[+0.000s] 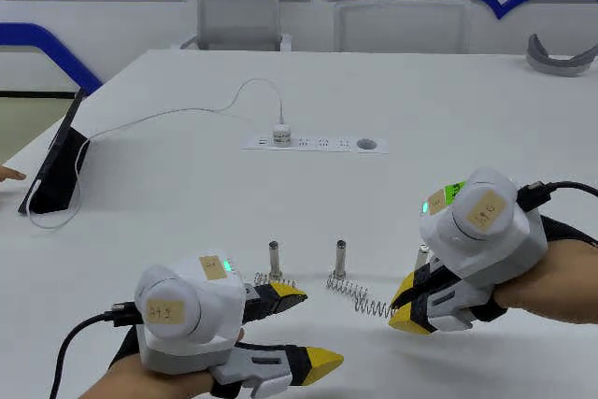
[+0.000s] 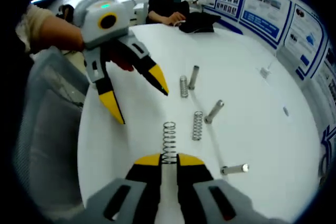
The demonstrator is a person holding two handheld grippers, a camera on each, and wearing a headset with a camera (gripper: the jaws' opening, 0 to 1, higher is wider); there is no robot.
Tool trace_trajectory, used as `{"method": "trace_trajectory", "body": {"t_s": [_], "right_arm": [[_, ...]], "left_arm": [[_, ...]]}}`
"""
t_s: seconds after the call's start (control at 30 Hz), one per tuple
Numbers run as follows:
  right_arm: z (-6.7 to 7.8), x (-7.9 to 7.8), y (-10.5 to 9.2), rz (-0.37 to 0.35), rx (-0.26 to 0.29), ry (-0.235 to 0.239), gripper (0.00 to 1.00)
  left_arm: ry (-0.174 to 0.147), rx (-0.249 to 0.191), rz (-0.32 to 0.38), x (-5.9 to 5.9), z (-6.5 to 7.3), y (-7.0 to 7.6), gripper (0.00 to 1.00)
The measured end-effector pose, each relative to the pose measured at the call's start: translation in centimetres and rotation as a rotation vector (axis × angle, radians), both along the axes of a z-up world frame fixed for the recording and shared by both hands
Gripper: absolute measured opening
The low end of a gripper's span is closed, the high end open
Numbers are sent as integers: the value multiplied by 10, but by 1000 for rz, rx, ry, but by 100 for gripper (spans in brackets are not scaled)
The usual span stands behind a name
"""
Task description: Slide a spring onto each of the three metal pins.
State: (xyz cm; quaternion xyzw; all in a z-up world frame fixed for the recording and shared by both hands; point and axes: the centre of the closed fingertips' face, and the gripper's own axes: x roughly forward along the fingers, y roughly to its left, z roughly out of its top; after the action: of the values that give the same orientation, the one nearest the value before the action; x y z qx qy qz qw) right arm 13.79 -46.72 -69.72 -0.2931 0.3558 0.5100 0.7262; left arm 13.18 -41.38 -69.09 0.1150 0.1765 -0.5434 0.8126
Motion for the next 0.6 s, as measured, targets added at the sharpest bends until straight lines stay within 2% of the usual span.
{"method": "trace_trajectory", "body": {"t_s": [0.2, 0.6], "right_arm": [[3, -8, 9, 64, 2, -11, 12], [1, -19, 16, 182, -31, -30, 12]], "left_arm": [[-12, 11, -32, -4, 0, -6, 44], [-37, 29, -93, -13, 0, -15, 34]]}}
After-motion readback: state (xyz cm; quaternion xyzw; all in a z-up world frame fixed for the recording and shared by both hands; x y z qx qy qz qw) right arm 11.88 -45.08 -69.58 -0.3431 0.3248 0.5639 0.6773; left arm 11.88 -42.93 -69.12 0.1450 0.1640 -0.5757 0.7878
